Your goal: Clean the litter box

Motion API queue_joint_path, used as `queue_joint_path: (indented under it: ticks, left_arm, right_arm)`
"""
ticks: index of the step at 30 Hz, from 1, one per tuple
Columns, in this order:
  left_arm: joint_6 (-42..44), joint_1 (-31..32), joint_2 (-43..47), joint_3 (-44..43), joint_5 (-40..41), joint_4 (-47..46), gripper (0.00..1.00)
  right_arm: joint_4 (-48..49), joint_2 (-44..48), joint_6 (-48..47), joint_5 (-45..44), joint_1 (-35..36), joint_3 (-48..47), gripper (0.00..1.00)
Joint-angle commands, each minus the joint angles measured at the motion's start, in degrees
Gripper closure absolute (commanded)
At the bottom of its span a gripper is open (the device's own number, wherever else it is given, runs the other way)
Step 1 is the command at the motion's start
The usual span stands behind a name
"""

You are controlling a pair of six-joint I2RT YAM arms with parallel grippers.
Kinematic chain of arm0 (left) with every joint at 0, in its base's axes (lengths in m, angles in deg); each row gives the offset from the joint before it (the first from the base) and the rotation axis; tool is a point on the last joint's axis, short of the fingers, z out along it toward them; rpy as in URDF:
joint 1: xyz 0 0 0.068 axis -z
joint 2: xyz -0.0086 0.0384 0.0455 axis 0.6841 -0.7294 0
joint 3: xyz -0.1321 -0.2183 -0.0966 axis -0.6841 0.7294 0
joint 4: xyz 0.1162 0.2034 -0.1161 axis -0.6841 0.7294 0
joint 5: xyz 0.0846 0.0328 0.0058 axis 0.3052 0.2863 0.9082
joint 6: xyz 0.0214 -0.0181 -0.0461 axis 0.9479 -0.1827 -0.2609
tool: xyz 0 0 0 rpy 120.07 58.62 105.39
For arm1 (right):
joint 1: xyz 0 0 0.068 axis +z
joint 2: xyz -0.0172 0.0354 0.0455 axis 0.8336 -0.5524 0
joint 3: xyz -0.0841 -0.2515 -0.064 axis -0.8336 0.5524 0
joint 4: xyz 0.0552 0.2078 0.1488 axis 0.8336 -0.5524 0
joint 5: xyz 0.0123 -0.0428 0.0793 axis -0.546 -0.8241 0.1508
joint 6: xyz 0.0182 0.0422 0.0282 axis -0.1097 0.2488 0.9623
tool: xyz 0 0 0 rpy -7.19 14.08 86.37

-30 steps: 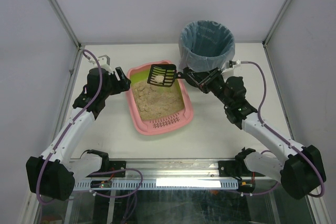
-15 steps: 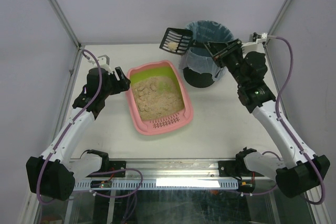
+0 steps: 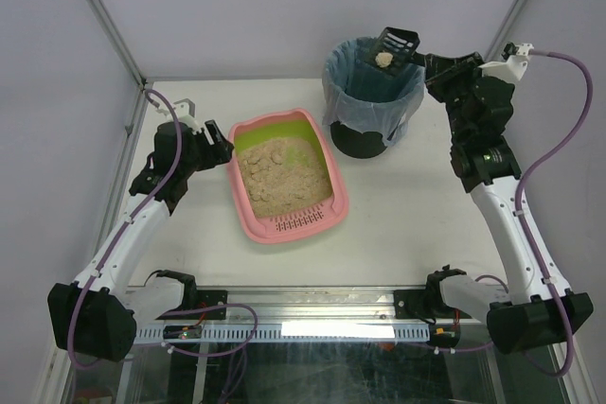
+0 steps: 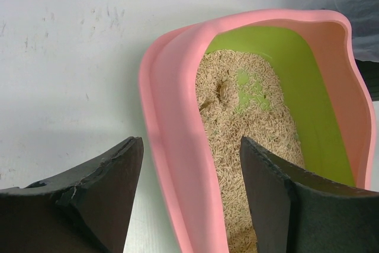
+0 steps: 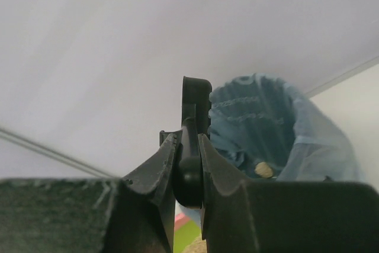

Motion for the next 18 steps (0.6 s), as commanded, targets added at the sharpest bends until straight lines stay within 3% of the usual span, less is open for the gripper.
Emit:
queue_joint_path:
  ticks: [1, 18]
  left_arm:
    - [-0.4, -1.1, 1.7, -1.0, -0.8, -2.3, 0.32]
    - [-0.5, -1.6, 1.6, -0.6, -2.0, -2.1, 0.32]
  right_arm:
    - [3.0, -1.5, -11.4, -6.0, -0.5, -1.8, 1.0]
    - [5.7, -6.2, -32.7, 13.5, -0.4, -2.7, 1.0]
